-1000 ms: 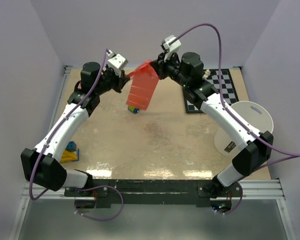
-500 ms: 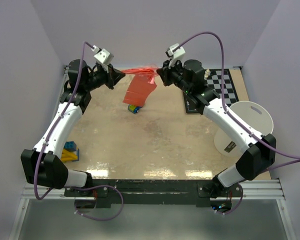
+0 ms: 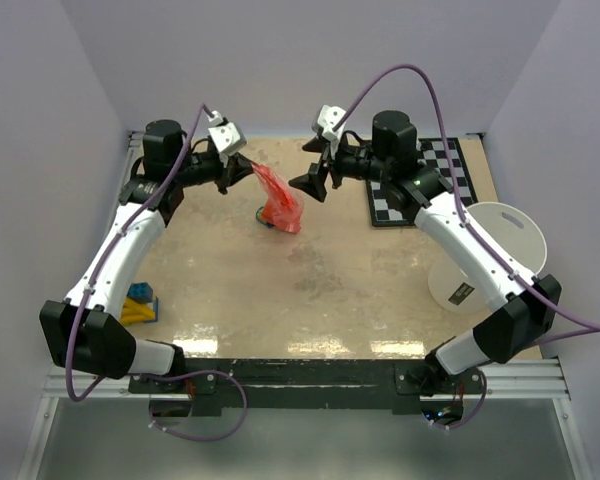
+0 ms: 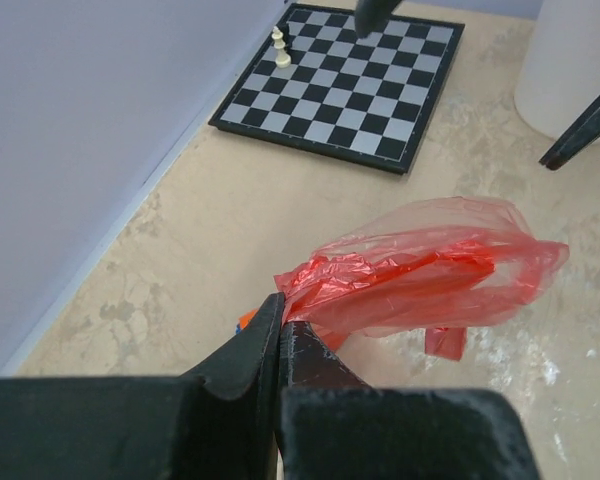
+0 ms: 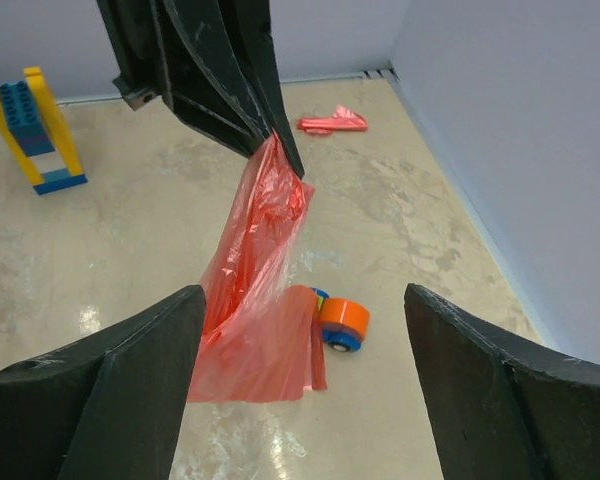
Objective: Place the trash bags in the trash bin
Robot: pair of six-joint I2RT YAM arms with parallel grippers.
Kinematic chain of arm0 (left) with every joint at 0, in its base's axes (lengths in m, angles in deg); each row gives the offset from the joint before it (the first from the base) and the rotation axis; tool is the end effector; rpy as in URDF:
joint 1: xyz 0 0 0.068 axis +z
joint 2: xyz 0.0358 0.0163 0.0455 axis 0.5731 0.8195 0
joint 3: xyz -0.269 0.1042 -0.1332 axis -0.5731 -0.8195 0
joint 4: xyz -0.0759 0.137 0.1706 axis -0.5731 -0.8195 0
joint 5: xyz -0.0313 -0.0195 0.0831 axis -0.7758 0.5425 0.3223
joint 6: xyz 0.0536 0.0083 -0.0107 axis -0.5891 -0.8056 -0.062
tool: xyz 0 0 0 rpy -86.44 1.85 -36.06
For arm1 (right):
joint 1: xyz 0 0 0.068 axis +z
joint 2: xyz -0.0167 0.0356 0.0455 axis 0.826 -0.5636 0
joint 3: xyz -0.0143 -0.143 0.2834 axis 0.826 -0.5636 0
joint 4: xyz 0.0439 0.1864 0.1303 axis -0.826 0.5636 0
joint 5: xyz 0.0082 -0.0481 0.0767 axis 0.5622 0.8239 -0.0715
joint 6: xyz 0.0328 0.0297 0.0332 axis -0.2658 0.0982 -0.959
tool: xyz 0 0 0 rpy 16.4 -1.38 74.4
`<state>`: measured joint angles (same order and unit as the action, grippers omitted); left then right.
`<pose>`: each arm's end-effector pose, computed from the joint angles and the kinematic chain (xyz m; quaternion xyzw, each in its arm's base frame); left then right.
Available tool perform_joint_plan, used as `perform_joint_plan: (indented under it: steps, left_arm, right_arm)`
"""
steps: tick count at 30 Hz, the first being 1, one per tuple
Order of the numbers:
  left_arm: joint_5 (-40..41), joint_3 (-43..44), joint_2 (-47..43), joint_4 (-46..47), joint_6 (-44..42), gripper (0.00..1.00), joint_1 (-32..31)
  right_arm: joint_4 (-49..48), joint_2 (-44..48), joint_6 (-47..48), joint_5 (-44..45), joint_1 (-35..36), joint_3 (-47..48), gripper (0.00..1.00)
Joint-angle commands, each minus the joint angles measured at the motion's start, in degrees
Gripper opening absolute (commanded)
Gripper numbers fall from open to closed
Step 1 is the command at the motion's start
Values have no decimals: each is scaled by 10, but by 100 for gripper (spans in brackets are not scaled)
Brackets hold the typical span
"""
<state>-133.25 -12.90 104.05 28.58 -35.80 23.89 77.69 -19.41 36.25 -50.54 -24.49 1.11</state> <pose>0.2595 -0.0789 0.4363 0.4191 0.6520 -0.2835 0.5648 0.2533 0.1784 0.4719 -0.4719 0.5911 0.3031 0.5797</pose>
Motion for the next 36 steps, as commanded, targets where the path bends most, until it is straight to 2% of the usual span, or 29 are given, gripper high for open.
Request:
perform_joint_plan:
  steps: [1,8,12,13,14,16,18,19,28,32,34,36]
  left_arm:
    - [-14,35,-24,-43,-104,0,-5]
    - [2,34,-40,-42,-96,0,-18]
    - [9,32,-46,-37,-85,0,-21]
    - [10,32,-46,-35,-84,0,-21]
    - [11,31,-47,-35,-84,0,-22]
    - [20,30,-47,-42,-89,0,-23]
    - [35,28,-43,-58,-102,0,-23]
    - [45,28,-42,-66,-110,0,-23]
    - [116,30,-3,-144,-133,0,-23]
    - [114,49,17,-138,-87,0,-23]
    - [92,53,16,-116,-48,15,-22]
    - [63,42,-2,-51,30,44,-19]
  right_arm:
    - [41,-31,45,-91,0,46,85]
    - [7,-60,-45,-144,0,18,84]
    - [-12,-67,-86,-145,0,-1,80]
    - [-12,-70,-91,-147,0,-3,77]
    - [-13,-72,-95,-151,0,-2,70]
    - [-20,-77,-100,-150,0,-1,43]
    - [-27,-76,-100,-139,-2,6,9]
    - [-31,-74,-100,-114,-3,9,0]
    - [-73,-41,-76,174,-35,54,0]
    - [-92,-28,-99,218,-35,57,0]
    - [-92,-21,-106,224,-34,53,0]
    - [-96,-17,-118,230,-35,46,0]
